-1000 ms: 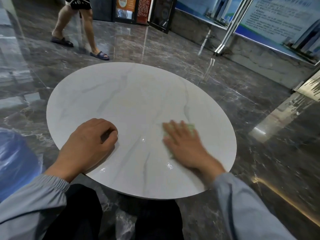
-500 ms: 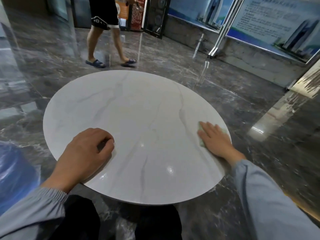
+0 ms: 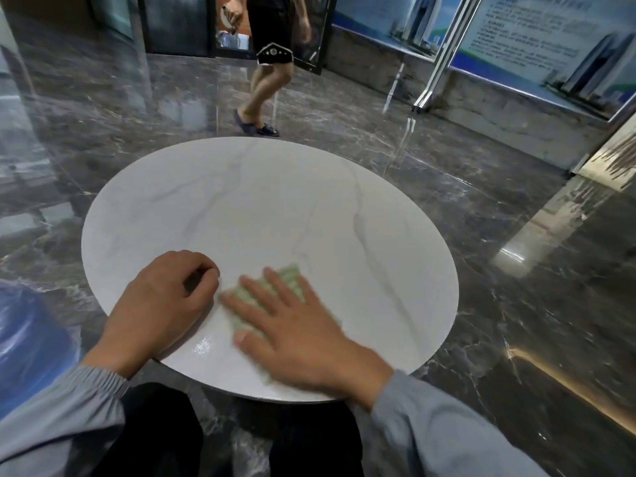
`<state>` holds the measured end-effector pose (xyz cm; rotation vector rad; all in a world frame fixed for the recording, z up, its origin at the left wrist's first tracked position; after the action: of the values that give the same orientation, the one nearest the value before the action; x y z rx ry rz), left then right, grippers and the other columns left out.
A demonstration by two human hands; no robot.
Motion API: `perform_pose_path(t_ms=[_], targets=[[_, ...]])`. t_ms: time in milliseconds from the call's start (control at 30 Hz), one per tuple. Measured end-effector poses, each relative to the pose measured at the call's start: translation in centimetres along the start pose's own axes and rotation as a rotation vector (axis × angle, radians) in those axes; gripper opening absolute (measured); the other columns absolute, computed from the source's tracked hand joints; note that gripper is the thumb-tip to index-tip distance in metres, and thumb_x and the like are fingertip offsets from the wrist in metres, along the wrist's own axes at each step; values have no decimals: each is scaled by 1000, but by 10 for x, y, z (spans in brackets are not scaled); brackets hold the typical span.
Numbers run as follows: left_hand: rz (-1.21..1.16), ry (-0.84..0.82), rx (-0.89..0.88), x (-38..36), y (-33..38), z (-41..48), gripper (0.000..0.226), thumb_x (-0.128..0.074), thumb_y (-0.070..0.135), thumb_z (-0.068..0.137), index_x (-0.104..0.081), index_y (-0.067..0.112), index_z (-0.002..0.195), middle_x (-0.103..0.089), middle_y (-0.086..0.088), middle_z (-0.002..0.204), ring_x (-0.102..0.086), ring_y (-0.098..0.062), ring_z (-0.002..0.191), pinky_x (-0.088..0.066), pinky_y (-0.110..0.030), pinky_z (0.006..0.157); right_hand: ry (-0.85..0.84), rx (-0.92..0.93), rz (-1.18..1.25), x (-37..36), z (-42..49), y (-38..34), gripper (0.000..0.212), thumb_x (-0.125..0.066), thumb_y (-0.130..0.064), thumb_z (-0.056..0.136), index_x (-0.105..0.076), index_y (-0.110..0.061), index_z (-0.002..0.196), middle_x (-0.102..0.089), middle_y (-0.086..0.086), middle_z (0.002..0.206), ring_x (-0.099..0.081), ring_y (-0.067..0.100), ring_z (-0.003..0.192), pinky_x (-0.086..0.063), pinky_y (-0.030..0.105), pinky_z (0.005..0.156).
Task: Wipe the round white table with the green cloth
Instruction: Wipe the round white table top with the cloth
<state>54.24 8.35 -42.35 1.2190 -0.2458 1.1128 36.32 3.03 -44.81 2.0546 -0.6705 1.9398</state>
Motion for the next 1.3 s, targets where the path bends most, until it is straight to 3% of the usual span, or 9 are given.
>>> perform_pose_path(t_ms=[167, 300, 500, 633, 733, 867, 967, 1100, 1300], targets=[[-8, -7, 0, 0, 0, -1, 14, -69, 26, 96, -65, 36, 86, -63, 21, 86, -57, -4, 88, -42, -31, 78, -6, 7, 65, 11, -7, 18, 58, -20, -67, 104, 0, -59, 158, 2, -21, 172, 14, 8, 158, 16, 38, 123], [-9, -7, -1, 0, -2, -2, 15, -68, 28, 96, -63, 38, 86, -63, 24, 86, -56, 4, 95, -40, -27, 77, 27, -412, 22, 30, -14, 157, 58, -23, -59, 108, -6, -49, 163, -2, -14, 174, 4, 17, 160, -2, 47, 127], [-11, 34, 9, 3, -2, -2, 15, -67, 29, 95, -62, 38, 84, -63, 24, 85, -57, 3, 95, -38, -21, 75, 66, -946, 104, 40, -72, 309, 62, -18, -64, 103, -8, -49, 162, -1, -13, 174, 4, 23, 160, 2, 59, 124], [-33, 107, 51, 6, -5, -2, 15, -68, 23, 94, -65, 34, 85, -63, 22, 86, -56, 5, 96, -36, -17, 76, 11, -828, 122, 38, -33, 270, 60, -22, -58, 106, -2, -50, 162, 6, -13, 174, 11, 22, 160, 4, 60, 124], [-63, 153, 79, 9, -8, -2, 15, -70, 20, 94, -66, 32, 86, -63, 22, 87, -58, 4, 94, -37, -17, 76, -24, -506, -7, 29, 12, 174, 59, -19, -54, 109, 3, -47, 163, 8, -12, 174, 12, 22, 160, 3, 56, 125], [-87, 202, 118, 12, -13, -2, 17, -70, 19, 97, -65, 33, 89, -65, 23, 92, -61, -6, 83, -44, -34, 81, 3, -45, 12, 3, 28, 15, 57, -16, -63, 105, 7, -57, 157, 6, -16, 173, 18, 16, 158, 18, 51, 122], [-106, 240, 145, 15, -15, -2, 14, -70, 21, 97, -66, 33, 89, -65, 24, 91, -62, -2, 82, -45, -33, 80, -19, 84, 87, -3, 19, -24, 57, -13, -69, 103, 10, -61, 155, 6, -20, 172, 23, 8, 156, 24, 44, 119], [-130, 257, 206, 18, -18, -3, 13, -68, 23, 96, -67, 30, 86, -66, 23, 89, -62, 6, 87, -39, -19, 74, 32, -68, 64, 15, 22, 49, 58, -20, -65, 105, -3, -55, 160, -3, -18, 173, 8, 11, 159, 7, 42, 126], [-131, 335, 302, 25, -15, -8, 15, -63, 23, 96, -66, 27, 82, -63, 18, 83, -58, -4, 81, -35, -13, 71, 75, -733, 73, 37, -21, 251, 60, -19, -62, 105, -7, -50, 162, -4, -13, 174, 2, 22, 161, -4, 58, 125]])
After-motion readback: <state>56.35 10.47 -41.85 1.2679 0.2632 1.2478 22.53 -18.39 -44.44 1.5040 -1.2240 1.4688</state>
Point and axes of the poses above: each hand's wrist, its own z-axis towards the middle knuckle, its own x-axis out of the back of the hand, y = z × x, the point moved 7 cm from there along z, towards the middle knuckle
